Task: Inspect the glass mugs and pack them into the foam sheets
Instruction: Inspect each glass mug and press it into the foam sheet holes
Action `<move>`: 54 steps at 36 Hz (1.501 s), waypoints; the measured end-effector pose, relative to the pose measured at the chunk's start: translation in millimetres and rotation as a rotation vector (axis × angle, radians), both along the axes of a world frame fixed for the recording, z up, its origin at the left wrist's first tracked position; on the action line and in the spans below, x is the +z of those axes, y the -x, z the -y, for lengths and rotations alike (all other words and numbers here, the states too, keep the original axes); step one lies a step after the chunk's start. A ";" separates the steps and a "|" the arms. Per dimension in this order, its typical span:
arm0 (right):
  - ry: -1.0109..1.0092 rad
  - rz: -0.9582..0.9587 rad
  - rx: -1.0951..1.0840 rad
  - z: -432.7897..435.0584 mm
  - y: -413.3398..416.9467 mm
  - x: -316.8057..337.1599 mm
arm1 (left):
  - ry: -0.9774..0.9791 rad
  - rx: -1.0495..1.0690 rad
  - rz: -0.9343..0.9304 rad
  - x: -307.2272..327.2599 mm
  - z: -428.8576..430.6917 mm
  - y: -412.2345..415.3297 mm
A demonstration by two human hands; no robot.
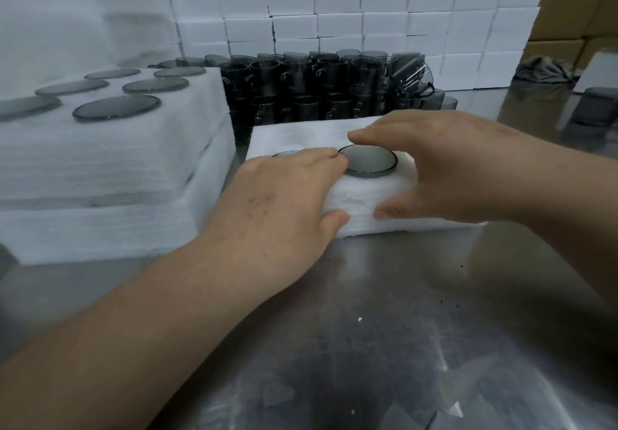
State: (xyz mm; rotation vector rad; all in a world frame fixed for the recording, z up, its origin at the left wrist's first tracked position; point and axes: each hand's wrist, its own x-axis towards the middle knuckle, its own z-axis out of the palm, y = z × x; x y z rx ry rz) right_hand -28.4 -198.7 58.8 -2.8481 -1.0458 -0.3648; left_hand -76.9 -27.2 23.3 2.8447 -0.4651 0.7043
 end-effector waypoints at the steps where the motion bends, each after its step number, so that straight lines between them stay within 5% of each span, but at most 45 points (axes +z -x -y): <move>1: 0.001 0.012 -0.004 -0.7 0.4 0.3 | -0.003 0.006 0.006 0.5 -0.3 0.2; 17: 0.091 0.175 -0.066 -14.4 7.8 -9.1 | -0.034 0.058 -0.024 0.2 -3.0 -0.4; 27: 0.058 0.015 -0.059 -16.8 12.5 -1.6 | -0.038 0.042 -0.027 -1.4 -4.3 -0.2; 32: -0.625 -0.315 -0.056 -11.2 2.5 17.0 | -0.066 0.043 -0.046 -2.9 -6.1 -1.3; 35: -0.839 -0.231 -0.147 -2.7 -18.3 31.2 | -0.061 0.044 -0.054 -3.7 -5.5 -1.6; 39: -0.752 -0.025 -0.324 8.7 -63.1 47.9 | -0.040 0.046 -0.024 -2.1 -3.6 0.7; 43: -0.457 0.017 -0.487 18.5 -114.3 46.6 | -0.043 0.049 -0.032 -1.1 -3.0 1.4; 54: -0.263 -0.067 -0.661 9.6 -195.8 31.4 | -0.033 0.012 0.005 -4.6 -5.2 -1.4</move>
